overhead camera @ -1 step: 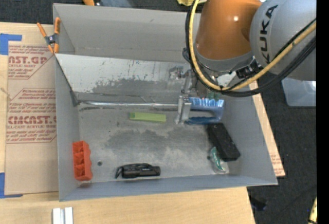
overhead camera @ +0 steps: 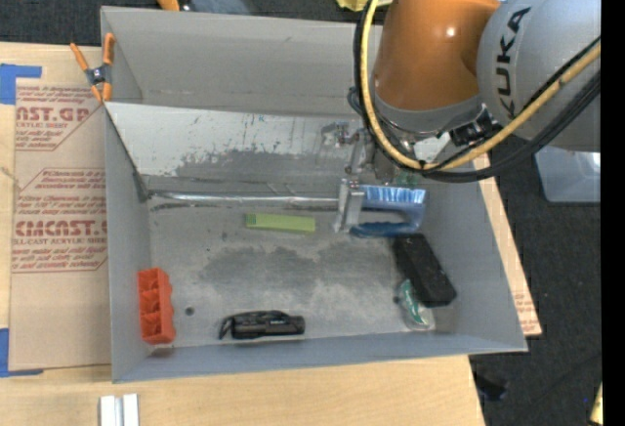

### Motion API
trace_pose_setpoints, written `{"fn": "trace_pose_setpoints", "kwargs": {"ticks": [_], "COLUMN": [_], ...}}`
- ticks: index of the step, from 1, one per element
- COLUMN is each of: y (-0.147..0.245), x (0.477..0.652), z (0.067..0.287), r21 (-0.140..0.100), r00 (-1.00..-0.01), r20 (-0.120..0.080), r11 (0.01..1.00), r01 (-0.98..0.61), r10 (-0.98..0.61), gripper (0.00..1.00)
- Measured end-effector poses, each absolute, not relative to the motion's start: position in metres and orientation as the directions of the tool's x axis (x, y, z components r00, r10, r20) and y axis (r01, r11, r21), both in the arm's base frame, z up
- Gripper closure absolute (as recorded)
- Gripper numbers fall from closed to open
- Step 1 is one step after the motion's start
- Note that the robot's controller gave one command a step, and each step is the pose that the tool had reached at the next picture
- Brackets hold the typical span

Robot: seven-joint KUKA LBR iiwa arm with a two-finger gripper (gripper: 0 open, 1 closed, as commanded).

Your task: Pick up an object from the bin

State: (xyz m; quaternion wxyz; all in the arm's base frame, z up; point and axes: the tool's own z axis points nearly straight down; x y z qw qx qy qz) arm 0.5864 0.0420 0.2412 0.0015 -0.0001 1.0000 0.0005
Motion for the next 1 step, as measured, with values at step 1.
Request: {"fn": "trace_pose_setpoints", "kwargs": {"ticks": [1], "y": [0.0451], "x": [0.5896], "z": [0.1542], "r21": [0.003], "r00": [-0.997], "r20": [-0.006], "r11": [0.997], "r01": [0.075], "r10": [0.075], "gripper": [0.00]}}
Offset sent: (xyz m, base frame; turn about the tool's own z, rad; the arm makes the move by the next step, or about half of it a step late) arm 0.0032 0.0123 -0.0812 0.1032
